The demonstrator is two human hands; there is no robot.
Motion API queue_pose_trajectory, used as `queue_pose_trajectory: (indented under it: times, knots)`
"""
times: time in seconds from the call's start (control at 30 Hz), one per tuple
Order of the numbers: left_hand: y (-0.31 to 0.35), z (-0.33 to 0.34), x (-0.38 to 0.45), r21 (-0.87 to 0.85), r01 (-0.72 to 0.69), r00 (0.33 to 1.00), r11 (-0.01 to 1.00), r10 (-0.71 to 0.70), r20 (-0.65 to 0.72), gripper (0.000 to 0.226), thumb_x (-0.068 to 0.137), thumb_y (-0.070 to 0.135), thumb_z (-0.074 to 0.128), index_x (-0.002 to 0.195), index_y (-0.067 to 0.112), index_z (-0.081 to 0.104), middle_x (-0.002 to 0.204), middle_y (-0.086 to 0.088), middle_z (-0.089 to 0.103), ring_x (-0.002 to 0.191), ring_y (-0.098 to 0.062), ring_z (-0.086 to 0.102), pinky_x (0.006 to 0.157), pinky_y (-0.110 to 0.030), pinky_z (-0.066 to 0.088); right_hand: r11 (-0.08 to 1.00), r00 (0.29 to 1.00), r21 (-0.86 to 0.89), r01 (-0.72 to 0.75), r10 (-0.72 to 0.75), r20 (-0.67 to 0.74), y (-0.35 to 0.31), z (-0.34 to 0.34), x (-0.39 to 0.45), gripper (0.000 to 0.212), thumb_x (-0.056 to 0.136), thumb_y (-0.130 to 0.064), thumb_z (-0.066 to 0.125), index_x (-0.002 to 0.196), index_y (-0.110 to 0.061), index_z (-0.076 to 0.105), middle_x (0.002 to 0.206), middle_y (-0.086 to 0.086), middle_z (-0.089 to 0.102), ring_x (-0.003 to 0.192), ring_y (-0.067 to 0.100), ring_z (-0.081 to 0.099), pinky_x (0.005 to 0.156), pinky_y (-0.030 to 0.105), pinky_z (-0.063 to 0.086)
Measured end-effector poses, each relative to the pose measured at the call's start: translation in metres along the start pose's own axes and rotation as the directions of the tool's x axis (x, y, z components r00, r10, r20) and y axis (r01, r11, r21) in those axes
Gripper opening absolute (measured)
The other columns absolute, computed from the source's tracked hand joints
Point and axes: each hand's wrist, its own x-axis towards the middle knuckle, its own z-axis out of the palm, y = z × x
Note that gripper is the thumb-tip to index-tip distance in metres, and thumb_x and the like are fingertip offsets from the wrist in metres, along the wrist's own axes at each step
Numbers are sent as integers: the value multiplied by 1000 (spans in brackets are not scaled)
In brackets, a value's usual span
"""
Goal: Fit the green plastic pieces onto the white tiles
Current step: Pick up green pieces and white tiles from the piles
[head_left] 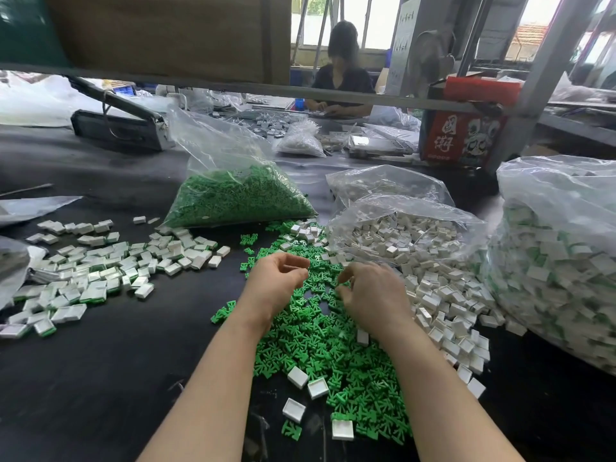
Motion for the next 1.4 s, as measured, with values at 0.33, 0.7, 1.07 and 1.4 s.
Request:
queue_pose_trajectory:
  times: [0.33, 0.7, 1.07, 1.4]
  knots:
    - [-2, 6, 0, 239, -76, 996, 968, 65, 54, 13, 89, 13, 67, 92, 25, 67, 87, 5, 68, 82, -7, 63, 67, -21, 50, 885, 922, -301, -356, 384, 39, 11, -8, -1, 37, 88, -12, 39, 120, -14, 59, 131, 14, 55, 131, 38, 32, 106, 45, 32]
    - [-2, 8, -1, 269, -86, 995, 959, 71, 66, 11, 91, 17, 65, 93, 27, 68, 88, 6, 68, 83, -9, 64, 69, -23, 52, 983, 983, 91, -159, 166, -76, 13, -2, 2, 13, 95, -24, 56, 105, -28, 63, 93, -5, 70, 99, 23, 57, 84, 35, 36]
    - [10, 14, -3, -384, 142, 982, 912, -80, 173, 26, 78, 36, 71, 88, 12, 72, 80, -5, 76, 69, -14, 72, 53, -20, 52, 389, 996, 917, 83, -57, -66, -12, -19, -4, 29, 81, -1, 73, 110, -6, 68, 100, 5, 75, 88, 9, 72, 68, 18, 54]
    - [9, -1, 0, -459, -83, 996, 884, 93, 0, 39, 62, 12, 81, 99, 12, 70, 86, -2, 75, 79, -10, 68, 66, -20, 52, 964, 968, 253, 80, -135, 210, -7, -8, -2, 44, 82, -45, 73, 124, -37, 62, 120, -9, 61, 113, 14, 53, 102, 42, 44]
